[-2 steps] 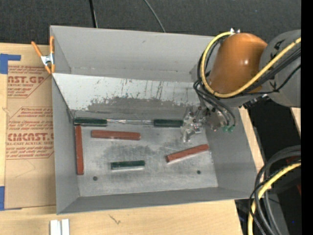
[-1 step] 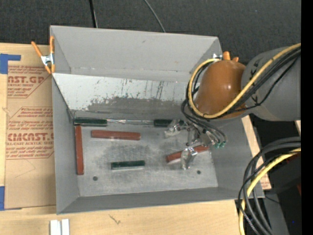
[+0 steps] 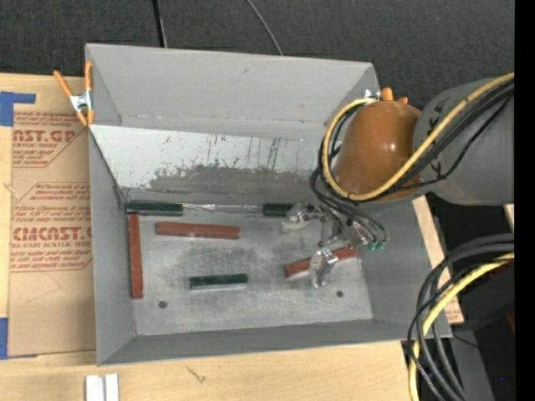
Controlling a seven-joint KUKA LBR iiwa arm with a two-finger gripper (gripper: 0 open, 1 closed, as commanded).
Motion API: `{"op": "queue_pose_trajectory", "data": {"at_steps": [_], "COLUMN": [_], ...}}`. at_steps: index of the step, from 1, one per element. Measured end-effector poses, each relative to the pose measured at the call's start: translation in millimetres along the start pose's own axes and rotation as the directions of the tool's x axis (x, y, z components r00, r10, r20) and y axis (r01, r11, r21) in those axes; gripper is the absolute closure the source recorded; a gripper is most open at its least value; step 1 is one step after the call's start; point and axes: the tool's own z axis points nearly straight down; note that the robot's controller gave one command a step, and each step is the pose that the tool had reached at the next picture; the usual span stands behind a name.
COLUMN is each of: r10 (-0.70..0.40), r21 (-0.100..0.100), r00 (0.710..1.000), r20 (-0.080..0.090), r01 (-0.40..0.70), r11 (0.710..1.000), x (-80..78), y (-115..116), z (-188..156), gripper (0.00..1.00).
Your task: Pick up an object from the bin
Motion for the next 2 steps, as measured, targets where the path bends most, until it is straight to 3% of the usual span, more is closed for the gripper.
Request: {"op": "queue_pose_trajectory", "data": {"at_steps": [1,2], "r10": [-0.106,-0.106], "r21": [0.007,0.007], "r00": [0.994,0.994], "r20": [0.018,0.018], "r01": [0.106,0.106], "r11": [0.994,0.994], "x": [9.3,9.3], "y": [-11.0,-11.0], "z": [37.8,37.8], "gripper": [1.0,1.0]}}
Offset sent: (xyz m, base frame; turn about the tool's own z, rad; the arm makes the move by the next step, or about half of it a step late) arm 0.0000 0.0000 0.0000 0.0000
